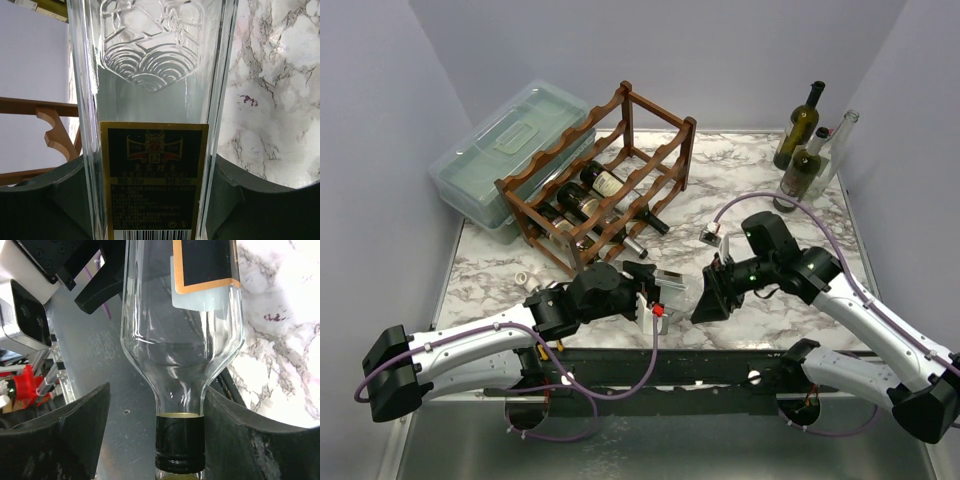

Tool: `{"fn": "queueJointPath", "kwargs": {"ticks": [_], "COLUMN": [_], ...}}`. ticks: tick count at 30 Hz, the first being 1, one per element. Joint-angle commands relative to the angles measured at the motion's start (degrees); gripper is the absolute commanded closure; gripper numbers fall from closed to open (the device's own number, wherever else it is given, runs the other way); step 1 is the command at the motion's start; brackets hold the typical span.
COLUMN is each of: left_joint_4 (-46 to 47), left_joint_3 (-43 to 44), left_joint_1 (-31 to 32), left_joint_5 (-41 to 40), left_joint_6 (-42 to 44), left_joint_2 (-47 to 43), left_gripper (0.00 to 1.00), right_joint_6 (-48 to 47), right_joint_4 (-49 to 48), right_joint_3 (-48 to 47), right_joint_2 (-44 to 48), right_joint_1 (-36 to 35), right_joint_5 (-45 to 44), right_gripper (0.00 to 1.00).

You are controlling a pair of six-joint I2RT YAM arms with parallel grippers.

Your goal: Put the wine bottle on the wine rack

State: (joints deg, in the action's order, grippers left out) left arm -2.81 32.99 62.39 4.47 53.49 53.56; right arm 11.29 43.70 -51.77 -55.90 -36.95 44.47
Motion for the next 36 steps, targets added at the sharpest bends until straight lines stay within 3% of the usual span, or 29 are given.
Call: {"fn": "queueJointPath", "kwargs": {"ticks": [1, 12, 15, 18, 19, 24, 25, 26, 33, 36], "left_joint_4": [5.73, 4.82, 4.92, 5.14, 5.18, 8.30, 8.27, 8.28, 9.67, 11.57], "left_joint_3": [0.90, 1.20, 1.35, 2.02, 2.39, 1.03, 1.14, 1.44, 5.24, 6.53], "left_joint_1": [0.69, 1.33, 1.34, 1.46, 1.49, 1.51, 1.50, 1.51, 1.51, 1.35], "left_joint_5": [2.84, 4.79, 4.72, 4.25, 4.02, 2.92, 3.44, 3.84, 1.09, -3.56], "left_joint_6": [2.22, 1.89, 1.40, 0.19, -0.86, -2.21, -2.67, -3.73, -14.01, -18.24], "left_joint_2": [-1.84, -1.86, -1.41, -0.83, -0.95, -1.50, -1.43, -1.45, -2.24, -3.26], "left_gripper": [1.00, 1.00, 1.00, 1.00, 0.92, 0.42, 0.07, 0.01, 0.01, 0.01], "right_joint_6": [-0.85, -1.31, -1.56, -1.21, -0.07, 1.51, 2.21, 3.05, 7.32, 9.66], "right_joint_4": [2.77, 1.22, 1.13, 0.47, 0.14, 1.23, 1.09, 0.88, 4.38, 6.17], "right_joint_3": [-2.09, -1.59, -1.84, -1.81, -1.63, -1.36, -1.09, -0.87, -2.59, -3.74], "right_joint_2": [-1.71, -3.47, -3.76, -3.61, -3.42, -3.46, -3.14, -2.87, -0.59, 0.41], "right_joint_1": [-2.39, -3.55, -3.55, -3.49, -3.49, -3.47, -3.46, -3.46, -3.46, -3.48], "right_joint_5": [-1.32, -0.97, -1.14, -4.75, -7.27, -13.56, -14.44, -15.70, -28.67, -35.37], "right_gripper": [0.29, 0.38, 0.56, 0.90, 0.99, 0.99, 0.99, 0.99, 1.00, 0.99]}}
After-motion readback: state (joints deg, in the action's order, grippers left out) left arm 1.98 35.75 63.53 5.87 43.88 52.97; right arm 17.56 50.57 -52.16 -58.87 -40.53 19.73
